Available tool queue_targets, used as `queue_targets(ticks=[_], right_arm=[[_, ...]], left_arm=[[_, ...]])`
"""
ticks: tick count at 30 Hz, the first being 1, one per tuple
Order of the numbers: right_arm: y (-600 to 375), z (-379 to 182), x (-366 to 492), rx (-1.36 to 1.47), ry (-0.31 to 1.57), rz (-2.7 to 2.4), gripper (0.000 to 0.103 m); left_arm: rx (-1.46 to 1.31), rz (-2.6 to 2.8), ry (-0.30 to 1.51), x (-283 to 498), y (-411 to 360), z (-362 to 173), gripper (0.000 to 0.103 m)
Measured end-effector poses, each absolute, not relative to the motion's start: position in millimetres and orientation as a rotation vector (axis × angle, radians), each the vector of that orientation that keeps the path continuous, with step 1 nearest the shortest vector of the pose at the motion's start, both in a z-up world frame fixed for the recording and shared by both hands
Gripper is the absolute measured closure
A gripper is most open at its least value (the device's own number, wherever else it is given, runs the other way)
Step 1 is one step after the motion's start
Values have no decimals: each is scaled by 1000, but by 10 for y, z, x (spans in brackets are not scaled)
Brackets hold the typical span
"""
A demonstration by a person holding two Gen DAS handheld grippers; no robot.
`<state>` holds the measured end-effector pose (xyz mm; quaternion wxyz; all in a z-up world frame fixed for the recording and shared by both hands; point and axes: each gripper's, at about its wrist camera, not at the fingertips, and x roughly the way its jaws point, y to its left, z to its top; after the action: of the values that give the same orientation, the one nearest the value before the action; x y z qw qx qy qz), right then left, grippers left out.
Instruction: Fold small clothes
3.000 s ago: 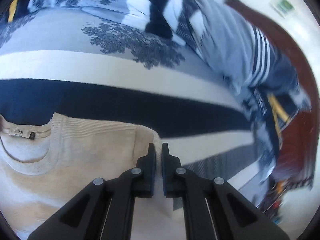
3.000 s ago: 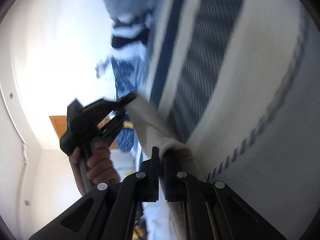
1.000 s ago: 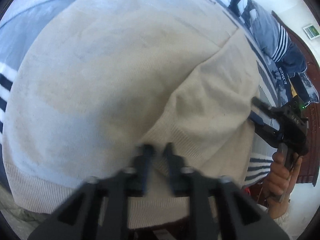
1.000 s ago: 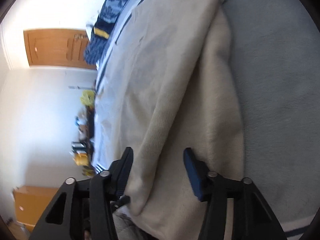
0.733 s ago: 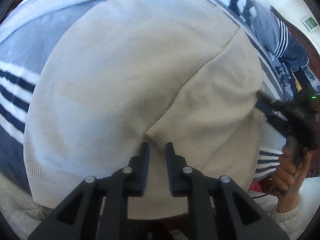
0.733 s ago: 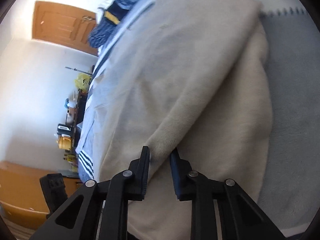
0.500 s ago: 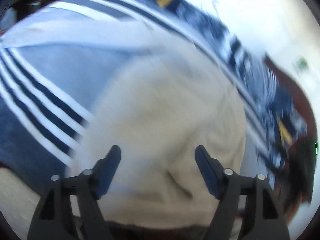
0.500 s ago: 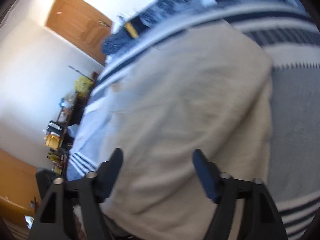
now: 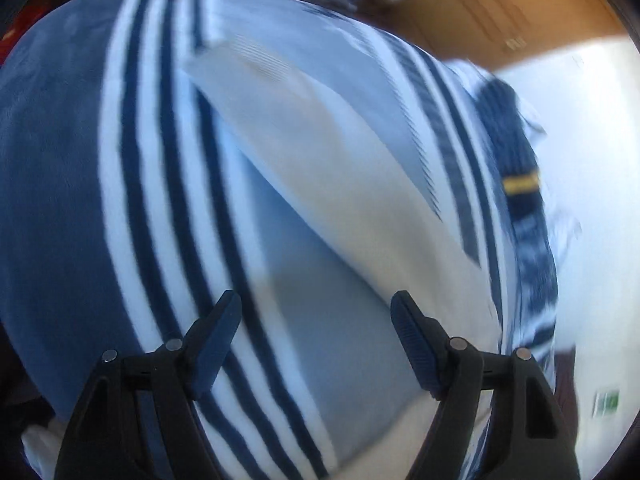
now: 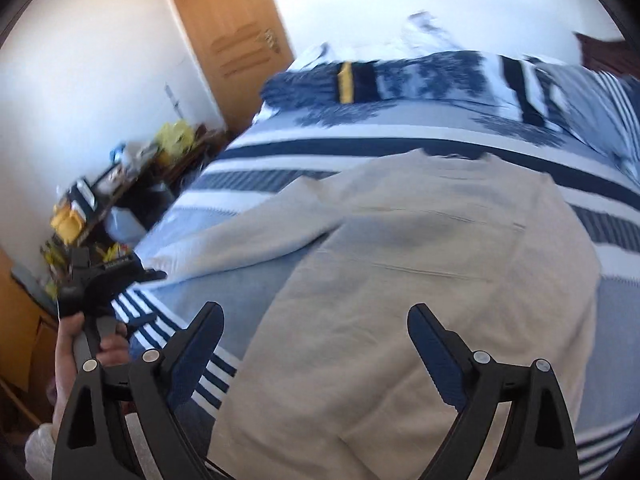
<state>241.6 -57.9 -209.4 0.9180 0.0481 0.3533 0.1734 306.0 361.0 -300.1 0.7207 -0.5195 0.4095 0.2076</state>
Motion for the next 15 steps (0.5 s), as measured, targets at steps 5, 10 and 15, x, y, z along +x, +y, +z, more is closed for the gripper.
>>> queue_targets(ticks=[5,10,15], right_arm=[[-159,-2284,2801,44,828,398,10],[58,-2457,3087,65,903,392,24],[143,-2541,3249,80,943,405,39]], left_arm=[[-1309,615,840,3003,4112,-3201,28],[-1217,694,831,3130,4252,-3152,42],[-1121,688,779,3223,4411,-3093,92]])
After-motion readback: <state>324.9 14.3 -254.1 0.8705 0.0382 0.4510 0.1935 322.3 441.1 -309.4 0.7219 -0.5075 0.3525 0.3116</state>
